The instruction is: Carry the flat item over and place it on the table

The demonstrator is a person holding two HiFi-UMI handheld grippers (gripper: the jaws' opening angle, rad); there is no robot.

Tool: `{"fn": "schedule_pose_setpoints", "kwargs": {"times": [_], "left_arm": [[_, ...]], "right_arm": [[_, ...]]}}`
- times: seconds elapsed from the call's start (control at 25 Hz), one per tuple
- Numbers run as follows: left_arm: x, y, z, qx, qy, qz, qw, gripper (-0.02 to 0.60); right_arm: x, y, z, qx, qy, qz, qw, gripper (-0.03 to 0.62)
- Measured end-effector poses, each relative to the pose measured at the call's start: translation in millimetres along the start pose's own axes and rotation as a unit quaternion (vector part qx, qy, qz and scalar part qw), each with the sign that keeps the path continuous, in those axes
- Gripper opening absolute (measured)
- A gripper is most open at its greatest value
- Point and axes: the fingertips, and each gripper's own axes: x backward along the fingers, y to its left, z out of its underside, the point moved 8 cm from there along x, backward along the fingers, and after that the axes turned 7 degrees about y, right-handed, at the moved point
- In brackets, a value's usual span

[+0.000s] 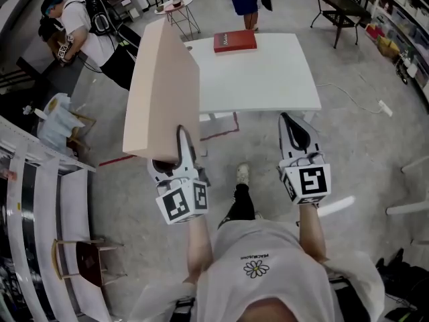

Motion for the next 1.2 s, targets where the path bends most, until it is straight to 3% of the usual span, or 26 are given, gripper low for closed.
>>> {"fn": "schedule_pose_setpoints", "kwargs": {"times": [0.2,0.44,0.68,0.96,1.2], "left_arm": [[-34,-5,7,0.006,-0.009,0.01,0.9999,0.293],[-86,-12,10,0.009,-0.026,0.027,0.9993,0.293],[-145,-5,30,0.025,-0.041,0.04,0.998,0.293],[-245,-10,40,0.028,-0.063,0.047,0.9965,0.293],[-348,-21,47,0.029,-0.072,0.074,0.9942,0.293]], "right_arm": [[-25,-15,3,0.024,0.011,0.018,0.999,0.011],[-59,-39,-2,0.006,-0.008,0.062,0.998,0.012],[-116,-54,-2,0.012,-0.023,0.068,0.997,0.012],[-206,-90,-3,0.027,-0.026,0.069,0.997,0.012],[-290,-130,-13,0.012,-0.027,0.1,0.995,0.012]]}}
